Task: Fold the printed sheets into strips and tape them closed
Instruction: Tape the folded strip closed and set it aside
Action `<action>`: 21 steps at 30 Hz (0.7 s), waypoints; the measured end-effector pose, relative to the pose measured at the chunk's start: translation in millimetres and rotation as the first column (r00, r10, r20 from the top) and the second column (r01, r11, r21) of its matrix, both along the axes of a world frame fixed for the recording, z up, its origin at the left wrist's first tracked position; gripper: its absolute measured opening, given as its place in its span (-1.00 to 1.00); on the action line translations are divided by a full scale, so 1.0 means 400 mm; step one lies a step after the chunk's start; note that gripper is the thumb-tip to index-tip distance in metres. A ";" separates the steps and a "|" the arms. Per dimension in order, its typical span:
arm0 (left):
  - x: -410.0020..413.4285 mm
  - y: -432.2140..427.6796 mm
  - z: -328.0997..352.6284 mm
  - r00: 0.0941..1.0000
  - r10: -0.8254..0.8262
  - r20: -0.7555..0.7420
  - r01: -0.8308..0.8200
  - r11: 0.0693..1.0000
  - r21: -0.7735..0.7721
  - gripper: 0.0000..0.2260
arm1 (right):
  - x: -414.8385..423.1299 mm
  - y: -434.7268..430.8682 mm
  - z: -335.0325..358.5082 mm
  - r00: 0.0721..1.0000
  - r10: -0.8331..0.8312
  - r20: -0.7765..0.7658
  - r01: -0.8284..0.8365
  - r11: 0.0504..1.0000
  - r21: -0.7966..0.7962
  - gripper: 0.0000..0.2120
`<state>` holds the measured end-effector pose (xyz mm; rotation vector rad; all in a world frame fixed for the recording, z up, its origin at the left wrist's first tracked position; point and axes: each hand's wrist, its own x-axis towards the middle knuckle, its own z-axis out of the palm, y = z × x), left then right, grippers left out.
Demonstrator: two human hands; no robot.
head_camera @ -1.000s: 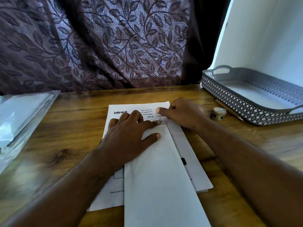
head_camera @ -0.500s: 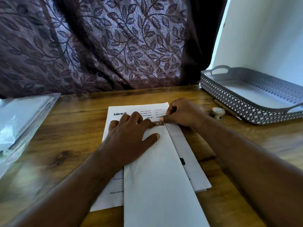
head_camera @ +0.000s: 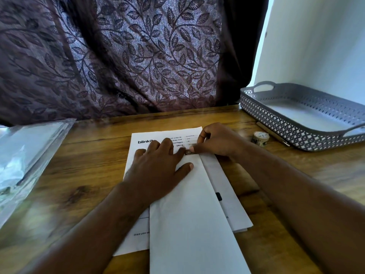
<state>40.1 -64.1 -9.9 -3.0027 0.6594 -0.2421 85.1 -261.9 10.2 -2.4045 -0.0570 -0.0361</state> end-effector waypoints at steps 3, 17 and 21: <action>-0.012 -0.006 0.012 1.000 -0.005 -0.002 0.005 0.998 0.058 -0.35 | -0.003 -0.001 0.001 1.000 -0.001 -0.003 0.001 0.999 -0.049 -0.68; -0.008 -0.003 0.022 0.999 -0.054 0.003 0.054 0.998 -0.010 -0.51 | 0.017 -0.032 0.004 0.993 0.063 -0.100 -0.054 0.995 0.088 -0.87; -0.012 0.001 0.012 0.998 -0.065 0.011 0.066 0.992 -0.103 -0.54 | 0.013 -0.011 -0.003 0.999 0.013 -0.033 -0.010 0.997 0.080 -0.69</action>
